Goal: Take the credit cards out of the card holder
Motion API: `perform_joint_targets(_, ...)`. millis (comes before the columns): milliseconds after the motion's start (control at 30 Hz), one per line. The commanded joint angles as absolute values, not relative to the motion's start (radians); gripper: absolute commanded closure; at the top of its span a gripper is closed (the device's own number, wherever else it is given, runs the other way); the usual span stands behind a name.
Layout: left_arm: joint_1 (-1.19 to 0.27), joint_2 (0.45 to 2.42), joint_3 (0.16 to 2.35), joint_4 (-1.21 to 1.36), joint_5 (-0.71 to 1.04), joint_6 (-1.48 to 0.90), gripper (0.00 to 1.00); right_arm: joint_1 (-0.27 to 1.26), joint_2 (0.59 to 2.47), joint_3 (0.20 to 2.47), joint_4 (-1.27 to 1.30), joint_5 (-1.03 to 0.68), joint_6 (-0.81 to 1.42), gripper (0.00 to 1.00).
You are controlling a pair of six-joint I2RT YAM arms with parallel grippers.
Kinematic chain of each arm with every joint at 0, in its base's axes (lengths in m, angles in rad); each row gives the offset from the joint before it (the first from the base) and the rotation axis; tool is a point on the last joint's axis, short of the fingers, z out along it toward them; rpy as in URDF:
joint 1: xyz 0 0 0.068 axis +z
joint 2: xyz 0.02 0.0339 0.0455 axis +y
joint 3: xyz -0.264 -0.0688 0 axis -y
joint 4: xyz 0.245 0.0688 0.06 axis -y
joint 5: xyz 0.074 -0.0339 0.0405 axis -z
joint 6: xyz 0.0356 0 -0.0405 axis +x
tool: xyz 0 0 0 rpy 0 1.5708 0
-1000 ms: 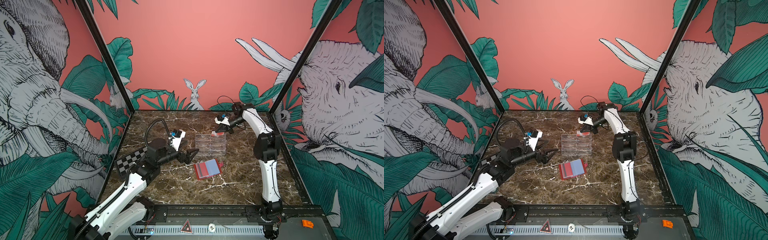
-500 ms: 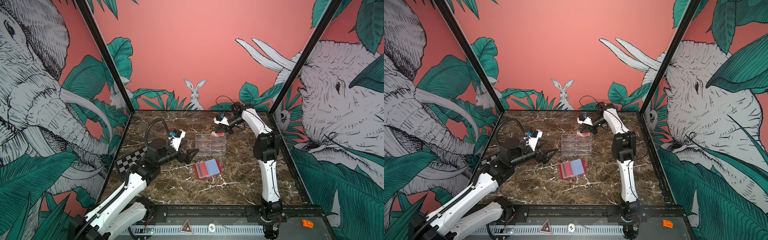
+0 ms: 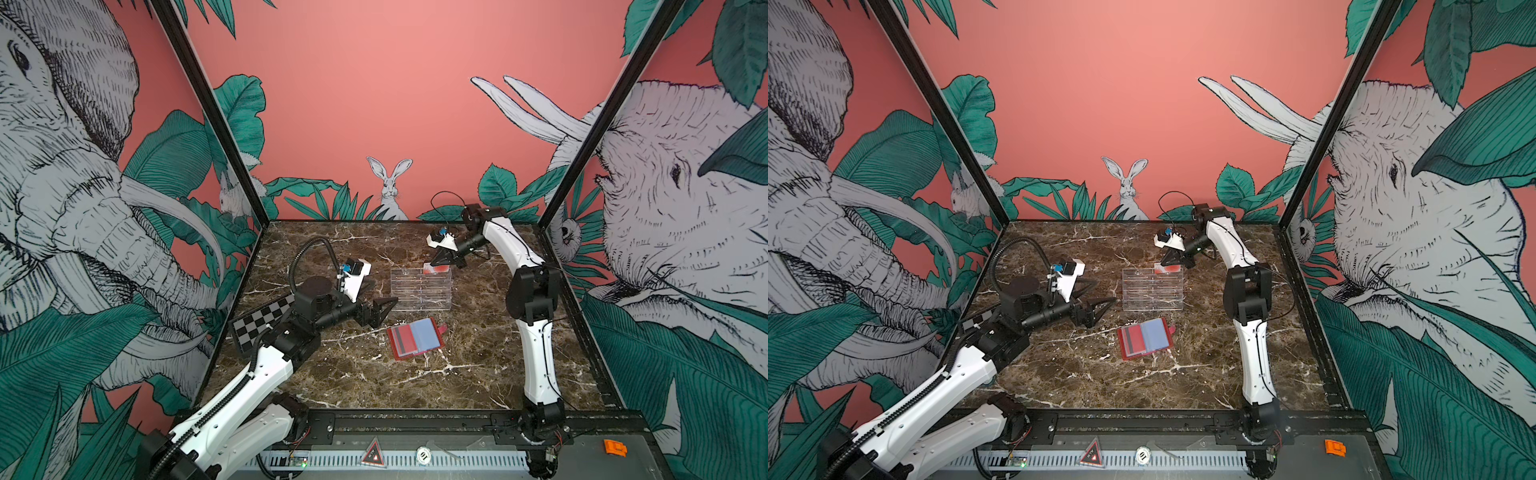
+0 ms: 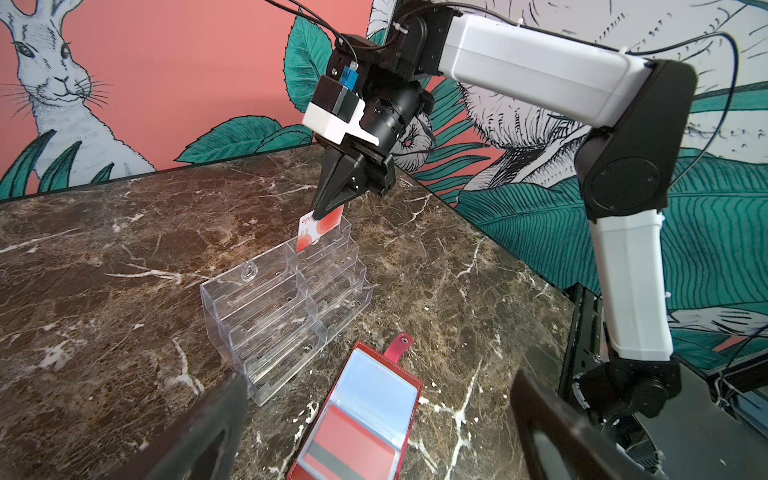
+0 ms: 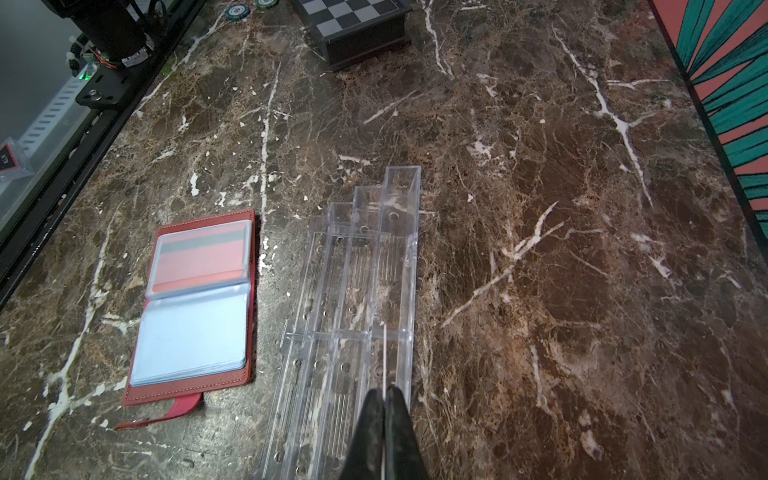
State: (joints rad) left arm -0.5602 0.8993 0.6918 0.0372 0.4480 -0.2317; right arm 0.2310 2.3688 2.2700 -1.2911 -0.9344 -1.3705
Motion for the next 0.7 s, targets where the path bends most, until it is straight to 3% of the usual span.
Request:
perform_joint_targets(0, -0.557, 0.886, 0.701, 0.053, 0.444, -0.216, 0.01, 0.232, 2.401, 2.284, -1.304, -0.930, -1.347, 1.00)
perform_joint_targets(667, -0.557, 0.894, 0.699, 0.058, 0.448, -0.219, 0.01, 0.233, 2.410, 2.270, -1.295, -0.916, -1.256, 1.00)
